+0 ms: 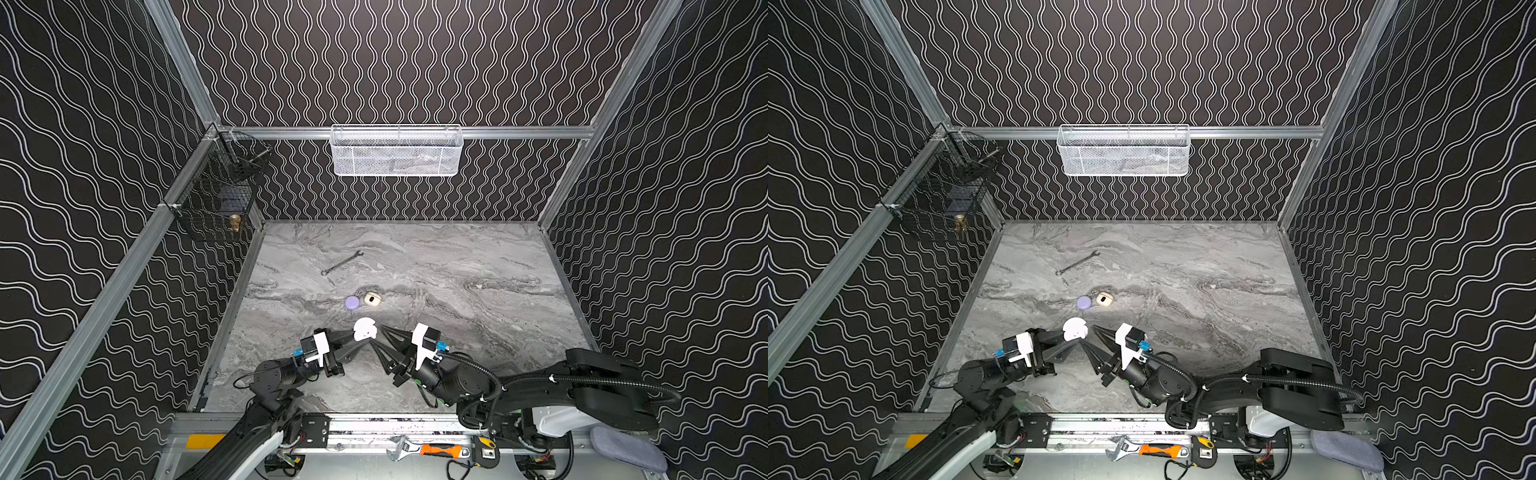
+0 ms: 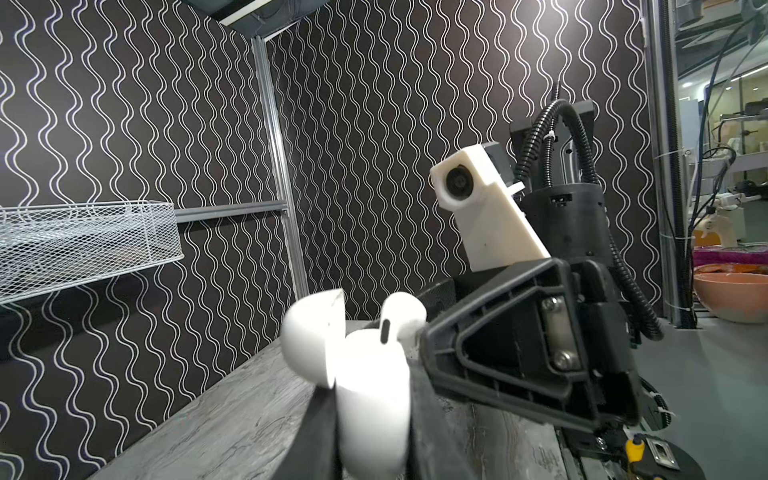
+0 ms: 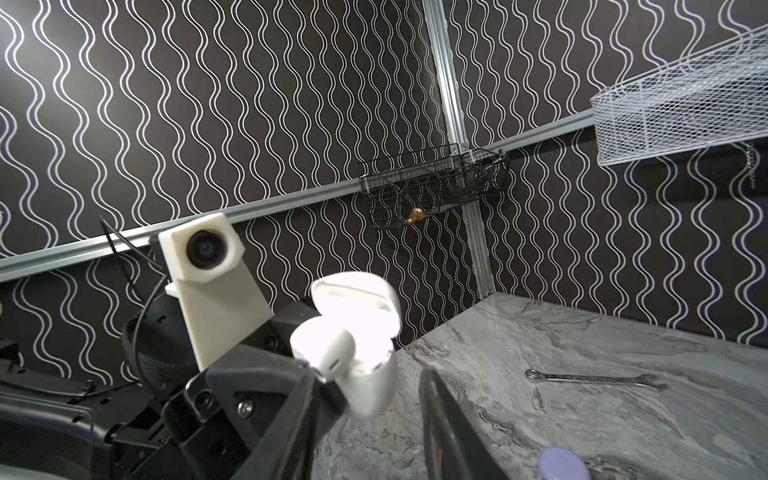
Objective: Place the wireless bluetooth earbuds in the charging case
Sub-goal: 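Open the right gripper and lift it away from the seated earbud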
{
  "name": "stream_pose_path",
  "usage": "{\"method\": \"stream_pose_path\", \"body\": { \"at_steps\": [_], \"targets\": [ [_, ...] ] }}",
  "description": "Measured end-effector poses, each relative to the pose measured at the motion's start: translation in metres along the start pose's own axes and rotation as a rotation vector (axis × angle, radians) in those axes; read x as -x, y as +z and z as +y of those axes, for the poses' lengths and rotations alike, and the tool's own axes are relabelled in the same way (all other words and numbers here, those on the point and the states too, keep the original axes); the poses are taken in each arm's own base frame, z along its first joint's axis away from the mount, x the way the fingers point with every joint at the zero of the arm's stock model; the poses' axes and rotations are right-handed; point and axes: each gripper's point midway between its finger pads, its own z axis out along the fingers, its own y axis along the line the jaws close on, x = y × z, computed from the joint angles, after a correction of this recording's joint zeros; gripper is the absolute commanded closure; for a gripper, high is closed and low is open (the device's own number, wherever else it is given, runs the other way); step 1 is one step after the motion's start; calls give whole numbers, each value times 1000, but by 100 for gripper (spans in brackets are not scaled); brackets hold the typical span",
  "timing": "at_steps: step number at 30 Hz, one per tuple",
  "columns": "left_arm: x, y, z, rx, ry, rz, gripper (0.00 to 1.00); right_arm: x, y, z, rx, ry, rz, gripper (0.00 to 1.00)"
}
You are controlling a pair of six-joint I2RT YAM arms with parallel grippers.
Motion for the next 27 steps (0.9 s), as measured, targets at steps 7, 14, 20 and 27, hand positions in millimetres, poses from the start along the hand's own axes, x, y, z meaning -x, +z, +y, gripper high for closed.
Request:
{"method": "stream_pose_path", "body": {
  "at_steps": [7,14,20,27],
  "targets": [
    [3,1,-2,-12,10,-12,100,4,-2,-6,-27,2,-11,61],
    [3,1,-3,-21,10,-11,100,11,-11,5,32,-9,-20,30],
    [4,1,-3,-18,15,-13,100,16,-7,21,68,-33,-34,24],
    [4,0,-4,-19,17,-14,100,20,12,17,-9,-42,-19,47]
  ]
}}
